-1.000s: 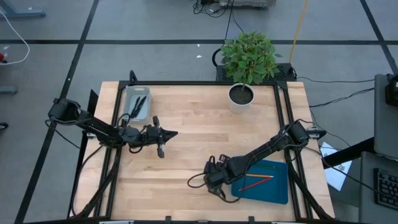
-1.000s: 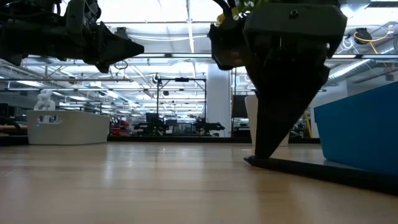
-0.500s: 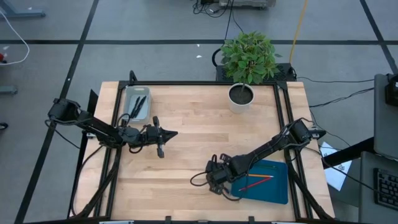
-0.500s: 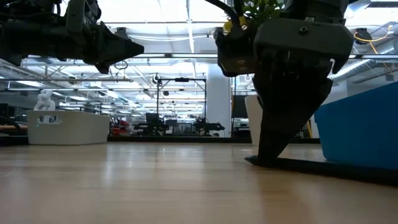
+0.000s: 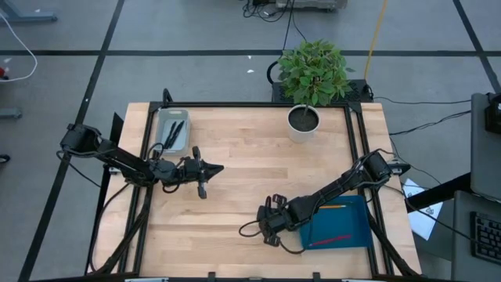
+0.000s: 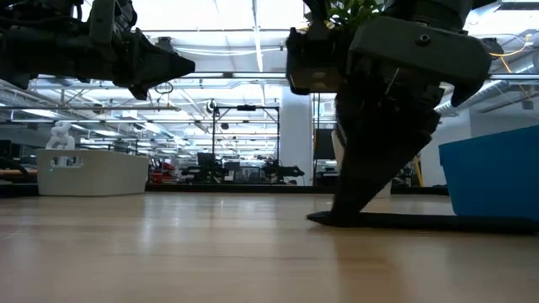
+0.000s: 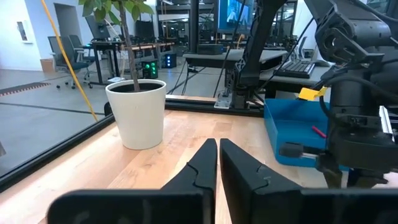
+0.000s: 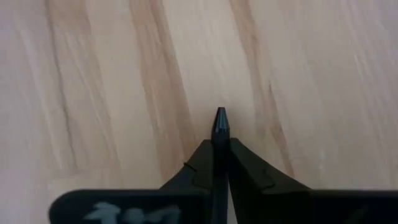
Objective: Sort pens & pencils
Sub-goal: Put the black pen into the white bin
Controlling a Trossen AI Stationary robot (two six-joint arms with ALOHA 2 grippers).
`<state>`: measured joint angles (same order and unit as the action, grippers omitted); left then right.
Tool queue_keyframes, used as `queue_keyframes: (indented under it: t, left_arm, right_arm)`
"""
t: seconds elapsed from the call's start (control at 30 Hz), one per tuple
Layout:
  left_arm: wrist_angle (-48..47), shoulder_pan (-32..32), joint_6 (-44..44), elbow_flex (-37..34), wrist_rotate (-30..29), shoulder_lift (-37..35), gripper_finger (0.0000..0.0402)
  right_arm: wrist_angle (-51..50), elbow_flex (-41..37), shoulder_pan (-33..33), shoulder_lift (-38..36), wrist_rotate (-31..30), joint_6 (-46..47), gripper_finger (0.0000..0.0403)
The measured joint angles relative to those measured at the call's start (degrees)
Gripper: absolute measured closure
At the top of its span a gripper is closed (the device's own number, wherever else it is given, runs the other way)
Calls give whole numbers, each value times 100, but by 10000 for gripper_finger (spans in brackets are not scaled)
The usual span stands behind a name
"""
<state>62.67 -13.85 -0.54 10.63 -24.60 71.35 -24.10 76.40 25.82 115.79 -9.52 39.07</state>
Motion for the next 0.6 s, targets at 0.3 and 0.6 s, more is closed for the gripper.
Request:
queue_keyframes:
  t: [0.3,0.6]
  left_arm:
    - [-9,0,2,0,0,0,371]
    - [-184,-13,2,0,5,0,371]
  right_arm:
    - [1871,-13,-41,-99,-95,-1316,391]
    - [4101,-929,-509,-489,-121,-2339,391]
